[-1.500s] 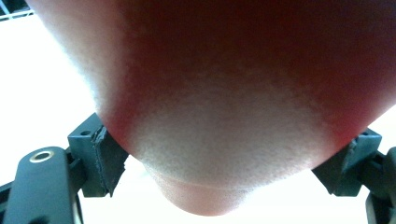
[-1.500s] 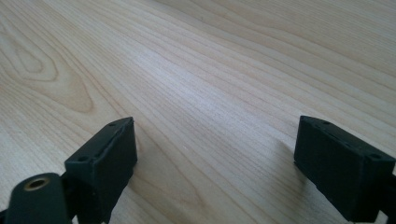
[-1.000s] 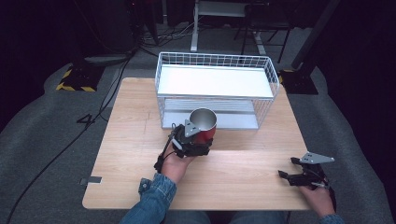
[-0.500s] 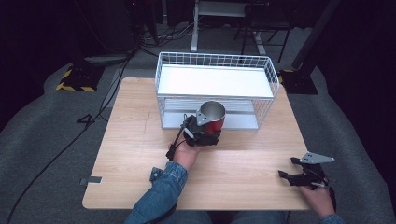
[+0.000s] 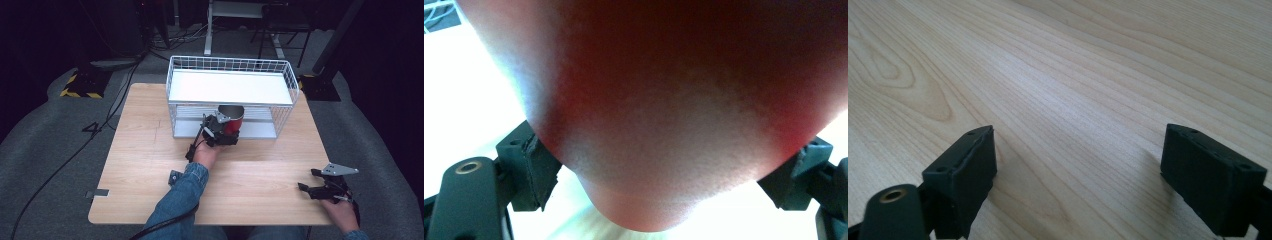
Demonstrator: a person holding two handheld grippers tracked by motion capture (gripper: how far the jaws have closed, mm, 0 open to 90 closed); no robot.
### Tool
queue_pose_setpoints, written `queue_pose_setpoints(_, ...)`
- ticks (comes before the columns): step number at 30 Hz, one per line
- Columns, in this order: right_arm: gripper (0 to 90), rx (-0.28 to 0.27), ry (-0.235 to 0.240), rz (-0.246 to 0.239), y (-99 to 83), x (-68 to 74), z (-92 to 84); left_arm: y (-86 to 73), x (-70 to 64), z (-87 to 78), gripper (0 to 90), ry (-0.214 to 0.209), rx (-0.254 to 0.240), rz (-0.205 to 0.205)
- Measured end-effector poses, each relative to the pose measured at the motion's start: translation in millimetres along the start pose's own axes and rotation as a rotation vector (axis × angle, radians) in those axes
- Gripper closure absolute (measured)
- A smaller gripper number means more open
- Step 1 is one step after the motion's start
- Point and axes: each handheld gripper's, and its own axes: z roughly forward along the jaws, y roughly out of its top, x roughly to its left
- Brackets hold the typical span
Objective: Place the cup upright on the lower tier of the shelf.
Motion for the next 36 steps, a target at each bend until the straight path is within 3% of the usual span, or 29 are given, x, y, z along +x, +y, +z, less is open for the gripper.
queue_pose_setpoints(18,15.4,-0.004,0.002,0.005,-0.1,-0.6,0.0,9.4,17.9,40.0,17.5,0.044,-0.026,-0.051)
queue_pose_setpoints(25,15.4,-0.006,0.004,0.007,-0.2,-1.2,-0.2,6.1,17.6,52.7,17.4,0.065,-0.026,-0.07)
queue_pose_setpoints(31,15.4,-0.006,0.005,0.008,-0.2,-1.3,-0.3,6.5,17.7,58.5,17.3,0.057,-0.018,-0.096)
queue_pose_setpoints(36,15.6,-0.006,0.004,0.009,-0.2,-1.3,-0.3,6.7,16.5,61.0,17.2,0.072,-0.016,-0.058)
